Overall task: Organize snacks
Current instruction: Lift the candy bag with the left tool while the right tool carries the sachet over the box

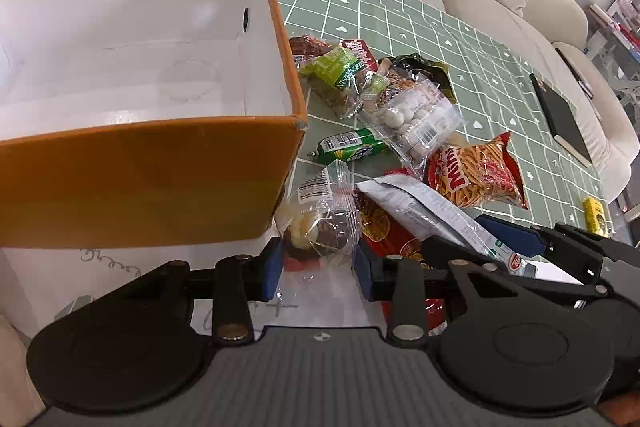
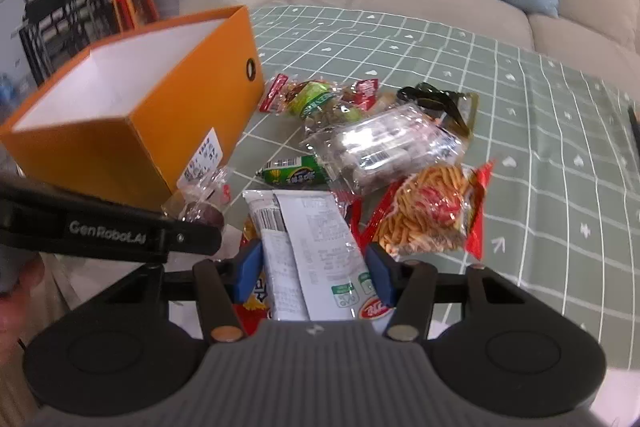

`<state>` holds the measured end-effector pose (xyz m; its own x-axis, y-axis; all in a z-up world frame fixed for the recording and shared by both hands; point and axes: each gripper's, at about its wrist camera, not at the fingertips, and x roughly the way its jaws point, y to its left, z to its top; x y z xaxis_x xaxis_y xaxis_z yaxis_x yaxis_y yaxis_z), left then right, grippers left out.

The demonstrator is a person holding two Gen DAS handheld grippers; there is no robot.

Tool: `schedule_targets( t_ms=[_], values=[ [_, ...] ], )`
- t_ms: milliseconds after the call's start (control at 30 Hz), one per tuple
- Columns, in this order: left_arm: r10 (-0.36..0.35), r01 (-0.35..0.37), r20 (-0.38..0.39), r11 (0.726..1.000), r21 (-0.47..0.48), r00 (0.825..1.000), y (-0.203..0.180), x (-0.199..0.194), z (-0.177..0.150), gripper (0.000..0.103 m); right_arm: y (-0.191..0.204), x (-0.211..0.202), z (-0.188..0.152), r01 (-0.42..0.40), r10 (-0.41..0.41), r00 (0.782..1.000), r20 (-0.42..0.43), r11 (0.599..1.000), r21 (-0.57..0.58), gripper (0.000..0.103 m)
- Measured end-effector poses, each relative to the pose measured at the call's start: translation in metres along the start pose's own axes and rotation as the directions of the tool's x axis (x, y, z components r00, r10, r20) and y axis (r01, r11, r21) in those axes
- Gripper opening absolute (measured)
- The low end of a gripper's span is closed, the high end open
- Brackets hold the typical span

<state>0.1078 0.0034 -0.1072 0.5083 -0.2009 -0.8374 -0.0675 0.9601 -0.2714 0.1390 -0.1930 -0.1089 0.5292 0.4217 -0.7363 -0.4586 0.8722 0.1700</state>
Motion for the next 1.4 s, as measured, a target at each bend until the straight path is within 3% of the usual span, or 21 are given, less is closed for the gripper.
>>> schedule_targets(
  t_ms=[233,467,733,1000,1400],
  values=[
    [-0.013,0.012,0.024,1.000,0.026,1.000,-0.001,-0.012,-0.005,0.042,-0.012,-0.013,-0.004,0.017,-0.018,1.000,0.014,0.996,0.088,0.054],
    [-0.025,0.022,0.047,0.998,0.057,0.999,-0.001,-0.024,-0.011,0.042,-0.016,-0.023,-0.009,-0.025,0.022,0.999,0.025,0.988,0.150,0.050],
    [-0.023,0.021,0.056,0.999,0.043,0.998,0.011,-0.035,-0.019,0.042,-0.006,-0.029,-0.018,0.009,-0.007,1.000,-0.012,0.994,0.113,0.049],
    [-0.075,0.069,0.104,0.996,0.055,0.992,0.008,-0.056,-0.020,0.042,0.000,-0.037,-0.027,0.002,0.000,1.000,-0.014,0.992,0.125,0.046],
    [-0.124,0.108,0.242,0.991,0.077,0.962,0.005,-0.108,-0.006,0.042,0.014,-0.081,0.010,-0.034,0.013,0.988,0.151,0.990,0.140,0.046]
  ],
)
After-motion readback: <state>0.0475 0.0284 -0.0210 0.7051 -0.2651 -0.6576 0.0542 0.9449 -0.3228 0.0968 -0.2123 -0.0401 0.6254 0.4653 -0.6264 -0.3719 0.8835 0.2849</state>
